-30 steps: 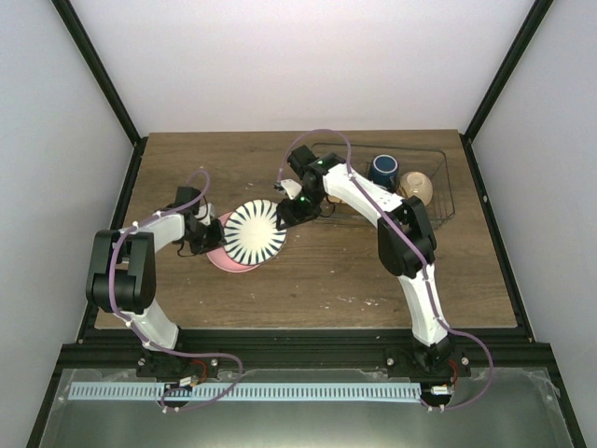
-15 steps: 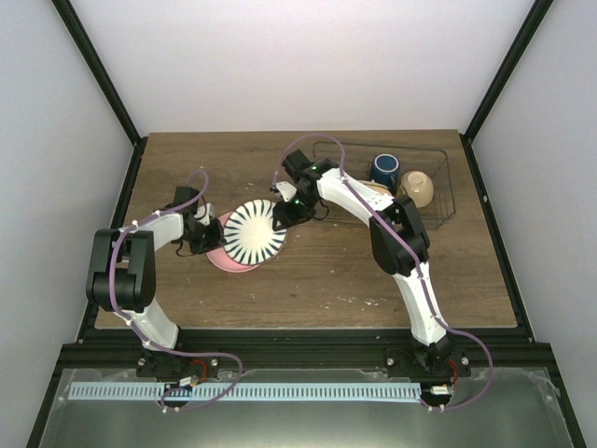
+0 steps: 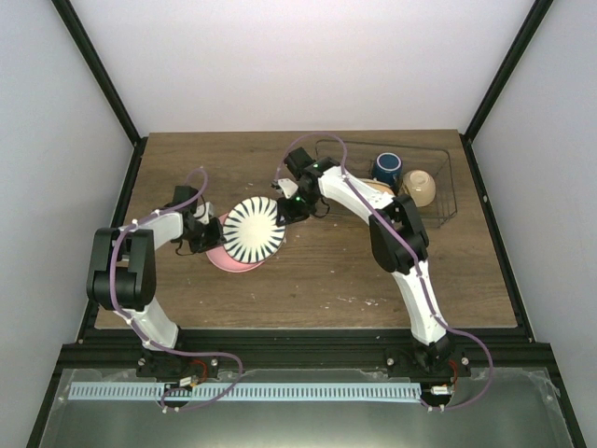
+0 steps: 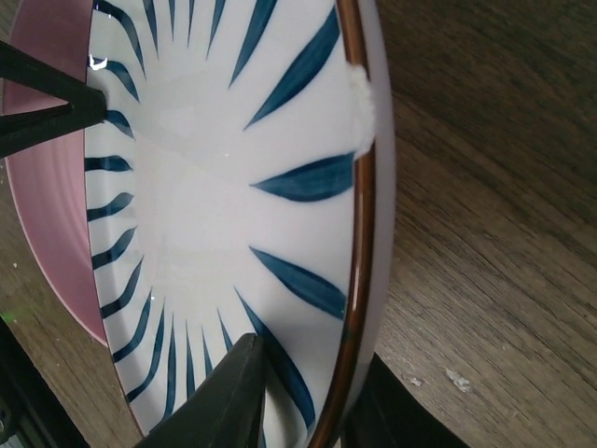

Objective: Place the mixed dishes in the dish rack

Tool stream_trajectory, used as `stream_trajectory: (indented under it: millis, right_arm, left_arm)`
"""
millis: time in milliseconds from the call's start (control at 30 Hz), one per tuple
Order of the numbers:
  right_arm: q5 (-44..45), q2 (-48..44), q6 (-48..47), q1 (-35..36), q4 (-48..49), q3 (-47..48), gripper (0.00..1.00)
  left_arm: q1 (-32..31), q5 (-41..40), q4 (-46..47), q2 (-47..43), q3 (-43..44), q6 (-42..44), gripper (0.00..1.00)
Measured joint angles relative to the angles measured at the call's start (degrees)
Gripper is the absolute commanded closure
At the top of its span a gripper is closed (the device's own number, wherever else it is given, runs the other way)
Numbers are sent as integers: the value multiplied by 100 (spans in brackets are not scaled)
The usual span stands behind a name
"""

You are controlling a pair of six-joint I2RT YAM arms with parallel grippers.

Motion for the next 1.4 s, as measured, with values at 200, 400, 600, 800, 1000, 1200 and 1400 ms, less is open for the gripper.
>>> stream_trajectory:
  millis: [200,400,600,800,1000,1200,1400]
  right_arm:
    - [81,26,-138,31,-190,330,95]
    - [363,26,-348,144,-527,839,96]
    - [673,-247,-485,140,-568,903,99]
    - [1121,-1049,-992,173,-433,42,99]
    - [1661,-2120,-1657,173,-214,-1075,99]
    - [1969,-3233,-2096,170,527,-2024,99]
    - [2157,-3491,-2210,188,911,-2065,99]
  left_arm:
    - [-13,2,52,0,17,-22,75]
    - [-57,-116,11,-59,116,13,45]
    - [70,-251,-527,-289,433,46,20]
    - [302,-413,-776,-658,938,136,13]
    - [378,-566,-979,-833,1600,179,5]
    - [387,-584,-1056,-835,1812,188,1]
    - [391,-553,-1163,-767,1823,195,0]
